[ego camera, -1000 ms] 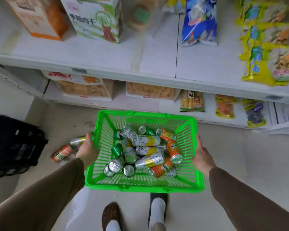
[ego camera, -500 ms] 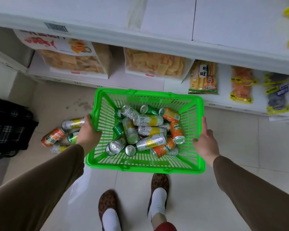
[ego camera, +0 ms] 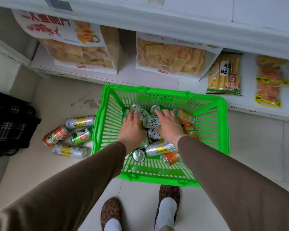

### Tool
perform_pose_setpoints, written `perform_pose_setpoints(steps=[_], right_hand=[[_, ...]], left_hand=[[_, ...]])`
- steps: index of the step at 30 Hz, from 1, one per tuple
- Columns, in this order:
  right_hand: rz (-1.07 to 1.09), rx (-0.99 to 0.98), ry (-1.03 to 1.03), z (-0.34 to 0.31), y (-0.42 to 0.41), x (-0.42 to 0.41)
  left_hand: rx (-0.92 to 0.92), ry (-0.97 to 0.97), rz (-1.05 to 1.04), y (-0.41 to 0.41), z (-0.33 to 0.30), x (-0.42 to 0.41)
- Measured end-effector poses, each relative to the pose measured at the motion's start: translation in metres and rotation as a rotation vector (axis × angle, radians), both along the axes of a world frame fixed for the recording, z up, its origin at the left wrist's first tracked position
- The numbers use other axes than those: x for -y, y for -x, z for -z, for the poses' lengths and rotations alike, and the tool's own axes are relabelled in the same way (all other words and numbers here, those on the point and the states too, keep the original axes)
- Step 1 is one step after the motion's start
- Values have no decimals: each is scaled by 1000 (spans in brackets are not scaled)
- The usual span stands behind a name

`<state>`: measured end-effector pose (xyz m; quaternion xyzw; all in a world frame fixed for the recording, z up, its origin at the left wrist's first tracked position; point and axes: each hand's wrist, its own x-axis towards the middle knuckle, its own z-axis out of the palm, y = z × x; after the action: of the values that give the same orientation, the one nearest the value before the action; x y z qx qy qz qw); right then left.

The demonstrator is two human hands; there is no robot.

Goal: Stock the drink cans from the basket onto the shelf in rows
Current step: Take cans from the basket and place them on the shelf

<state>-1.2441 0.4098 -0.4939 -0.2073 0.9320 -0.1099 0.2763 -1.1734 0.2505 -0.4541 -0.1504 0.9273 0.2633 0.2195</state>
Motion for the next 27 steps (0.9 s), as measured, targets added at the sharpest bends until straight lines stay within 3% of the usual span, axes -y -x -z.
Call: perform_pose_setpoints(steps=[6,11,18,27], right_hand=[[-59,-53,-109,20,6,15],[170,93,102,-53,-7,16],[380,98,369,-278,-37,51],[397,-93,682,-602,-44,104]], left_hand=[[-6,-77,-54,-2,10,1],[41,-118,-99,-20,-48,12],[-39,-174,-117,-42,-254,43],[-392,-208,-44,-45,-566,99]])
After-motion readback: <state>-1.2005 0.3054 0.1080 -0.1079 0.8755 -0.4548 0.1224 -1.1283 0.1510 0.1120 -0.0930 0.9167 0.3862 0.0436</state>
